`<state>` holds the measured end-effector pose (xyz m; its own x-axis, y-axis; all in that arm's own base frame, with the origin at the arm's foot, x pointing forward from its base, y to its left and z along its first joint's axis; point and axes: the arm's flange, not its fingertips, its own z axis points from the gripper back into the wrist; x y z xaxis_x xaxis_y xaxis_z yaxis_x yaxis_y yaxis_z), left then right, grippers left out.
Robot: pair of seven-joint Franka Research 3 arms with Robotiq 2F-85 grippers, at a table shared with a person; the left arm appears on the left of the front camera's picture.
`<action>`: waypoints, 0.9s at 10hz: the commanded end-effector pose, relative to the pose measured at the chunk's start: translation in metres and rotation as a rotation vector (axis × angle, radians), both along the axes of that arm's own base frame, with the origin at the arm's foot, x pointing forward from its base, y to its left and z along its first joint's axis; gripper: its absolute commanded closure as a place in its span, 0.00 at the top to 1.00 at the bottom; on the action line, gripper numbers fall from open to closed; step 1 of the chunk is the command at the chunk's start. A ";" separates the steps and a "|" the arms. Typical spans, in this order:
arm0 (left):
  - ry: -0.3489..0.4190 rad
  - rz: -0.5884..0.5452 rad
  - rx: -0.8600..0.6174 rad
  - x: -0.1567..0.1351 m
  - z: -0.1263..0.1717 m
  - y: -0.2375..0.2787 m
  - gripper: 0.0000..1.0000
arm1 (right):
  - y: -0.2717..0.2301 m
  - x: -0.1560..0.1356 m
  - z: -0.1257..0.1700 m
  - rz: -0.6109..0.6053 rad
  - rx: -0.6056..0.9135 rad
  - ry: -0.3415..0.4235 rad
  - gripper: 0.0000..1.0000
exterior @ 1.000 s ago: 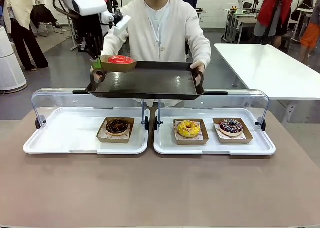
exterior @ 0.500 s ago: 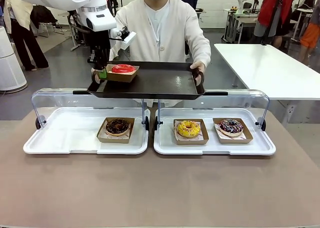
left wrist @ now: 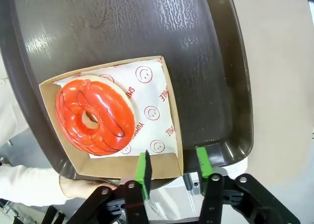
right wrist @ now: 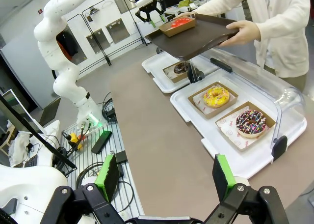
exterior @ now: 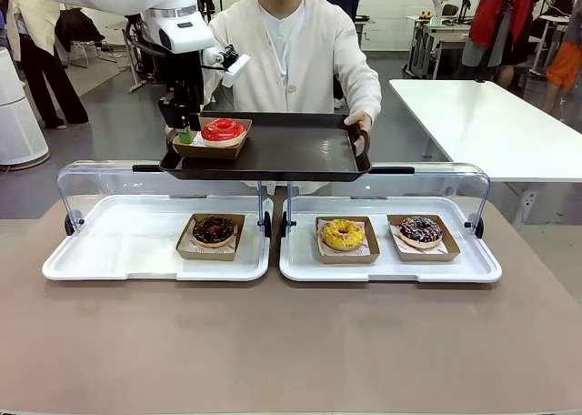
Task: Provide the desired donut to the person.
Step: Place the picked Paper togo box onto the Handle tray extended by the person.
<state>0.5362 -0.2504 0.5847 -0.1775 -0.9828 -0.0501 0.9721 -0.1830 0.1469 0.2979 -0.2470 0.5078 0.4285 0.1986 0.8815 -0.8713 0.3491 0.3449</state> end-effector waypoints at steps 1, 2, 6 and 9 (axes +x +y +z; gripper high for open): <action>0.003 0.006 0.016 0.001 0.006 0.001 1.00 | -0.001 0.000 0.000 0.002 0.012 -0.012 1.00; 0.004 0.006 0.014 -0.001 0.006 0.002 1.00 | -0.001 0.000 0.000 0.002 0.012 -0.012 1.00; 0.021 0.006 0.009 -0.001 0.007 0.003 1.00 | -0.001 0.000 0.000 0.002 0.012 -0.012 1.00; 0.039 -0.017 -0.051 -0.007 0.013 0.012 1.00 | -0.001 0.000 0.000 0.002 0.012 -0.012 1.00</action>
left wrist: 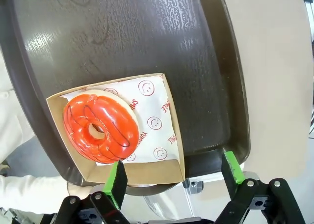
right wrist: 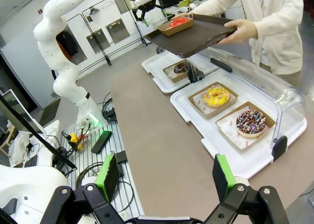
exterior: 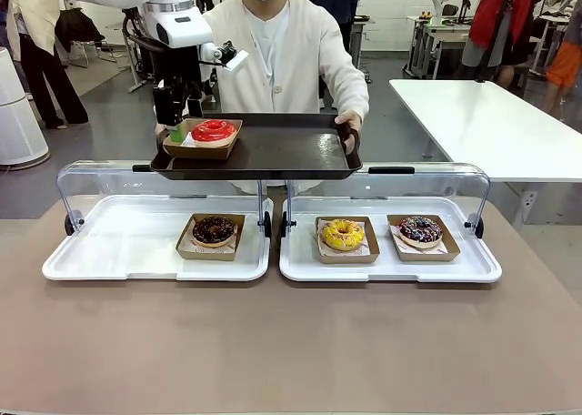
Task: Provide the desired donut to the person.
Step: Place the picked Paper togo box onto the Handle tray extended by the person.
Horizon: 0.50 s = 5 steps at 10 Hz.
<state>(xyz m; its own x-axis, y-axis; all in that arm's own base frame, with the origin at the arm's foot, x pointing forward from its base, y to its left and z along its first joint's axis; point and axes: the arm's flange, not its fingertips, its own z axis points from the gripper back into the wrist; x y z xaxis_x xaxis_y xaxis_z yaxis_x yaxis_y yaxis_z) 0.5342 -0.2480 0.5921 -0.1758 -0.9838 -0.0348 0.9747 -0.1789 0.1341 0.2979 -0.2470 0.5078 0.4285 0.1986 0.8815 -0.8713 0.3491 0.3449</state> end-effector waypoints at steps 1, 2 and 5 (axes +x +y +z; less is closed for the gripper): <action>0.028 -0.034 -0.068 -0.012 0.011 0.027 1.00 | -0.001 0.000 0.000 0.002 0.012 -0.012 1.00; 0.025 -0.043 -0.113 -0.021 0.013 0.055 1.00 | -0.001 0.000 0.000 0.002 0.012 -0.012 1.00; 0.008 -0.035 -0.219 -0.073 0.000 0.159 1.00 | -0.001 0.000 0.000 0.002 0.012 -0.012 1.00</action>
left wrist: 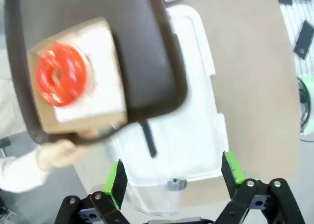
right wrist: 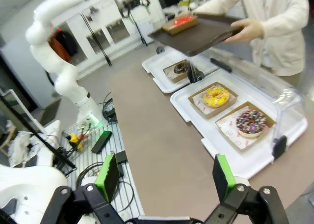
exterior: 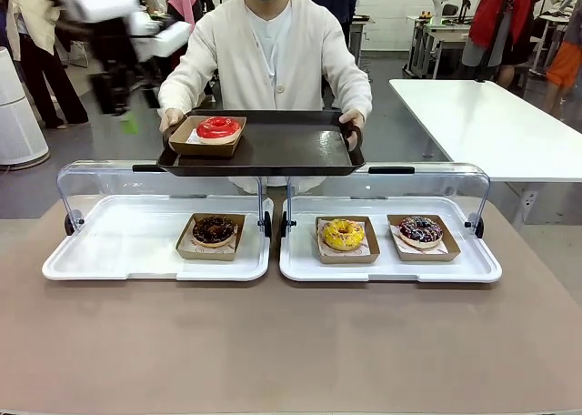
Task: Provide the desired donut to the person.
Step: Place the picked Paper togo box onto the Handle tray extended by the person.
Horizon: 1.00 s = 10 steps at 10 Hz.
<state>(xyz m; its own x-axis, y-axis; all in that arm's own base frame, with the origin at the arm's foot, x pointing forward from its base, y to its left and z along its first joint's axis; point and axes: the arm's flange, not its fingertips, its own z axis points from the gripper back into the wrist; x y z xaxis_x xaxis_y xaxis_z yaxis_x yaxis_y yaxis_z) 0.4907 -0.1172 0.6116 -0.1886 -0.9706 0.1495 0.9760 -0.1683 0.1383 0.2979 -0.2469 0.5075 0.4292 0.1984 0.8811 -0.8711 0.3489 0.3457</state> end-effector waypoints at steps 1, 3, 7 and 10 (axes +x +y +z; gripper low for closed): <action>-0.017 -0.012 -0.045 -0.039 -0.032 0.052 1.00 | -0.001 0.000 0.000 0.002 0.012 -0.013 1.00; -0.006 0.006 -0.065 -0.055 -0.063 0.082 1.00 | -0.001 0.000 0.000 0.002 0.012 -0.013 1.00; 0.030 0.036 -0.049 -0.056 -0.078 0.099 1.00 | -0.001 0.000 0.000 0.002 0.012 -0.013 1.00; 0.030 0.036 -0.049 -0.056 -0.078 0.099 1.00 | -0.001 0.000 0.000 0.002 0.012 -0.013 1.00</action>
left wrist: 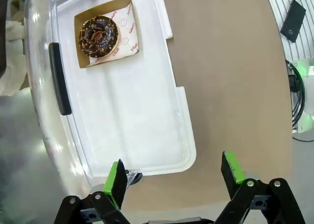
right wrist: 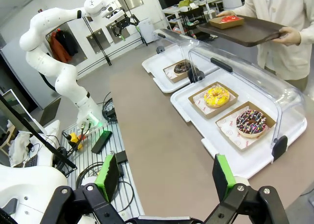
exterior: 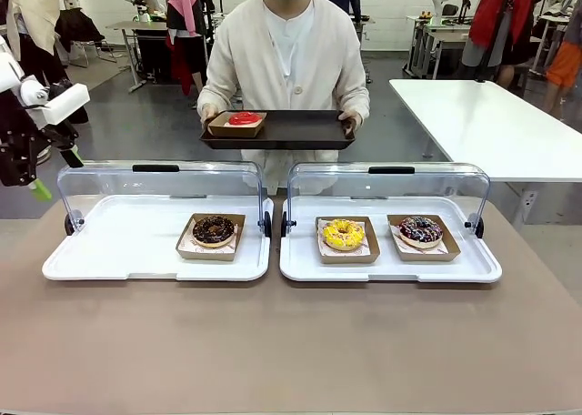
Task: Provide the desired donut to the person.
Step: Place the picked Paper togo box onto the Handle tray extended by the person, then pick up and lift the Paper togo box containing the Donut pointed at by the person.
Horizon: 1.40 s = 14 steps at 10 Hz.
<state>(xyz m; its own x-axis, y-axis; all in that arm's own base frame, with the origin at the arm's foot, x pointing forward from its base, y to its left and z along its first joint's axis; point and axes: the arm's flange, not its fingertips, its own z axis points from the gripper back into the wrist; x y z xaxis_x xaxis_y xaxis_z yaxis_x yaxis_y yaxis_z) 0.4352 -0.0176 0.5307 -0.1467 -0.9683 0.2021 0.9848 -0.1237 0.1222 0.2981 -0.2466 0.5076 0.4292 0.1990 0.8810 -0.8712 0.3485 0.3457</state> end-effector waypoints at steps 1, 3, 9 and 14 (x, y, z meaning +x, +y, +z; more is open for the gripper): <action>0.006 -0.003 0.001 -0.001 0.003 0.000 1.00 | -0.001 0.000 0.000 0.002 0.013 -0.013 1.00; 0.006 -0.003 0.001 -0.001 0.003 0.000 1.00 | -0.001 0.000 0.000 0.002 0.013 -0.013 1.00; -0.001 0.000 0.000 0.000 0.001 0.000 1.00 | -0.001 0.000 0.000 0.002 0.013 -0.013 1.00; 0.267 -0.068 -0.891 0.064 -0.008 0.122 1.00 | -0.001 0.000 0.000 0.002 0.013 -0.013 1.00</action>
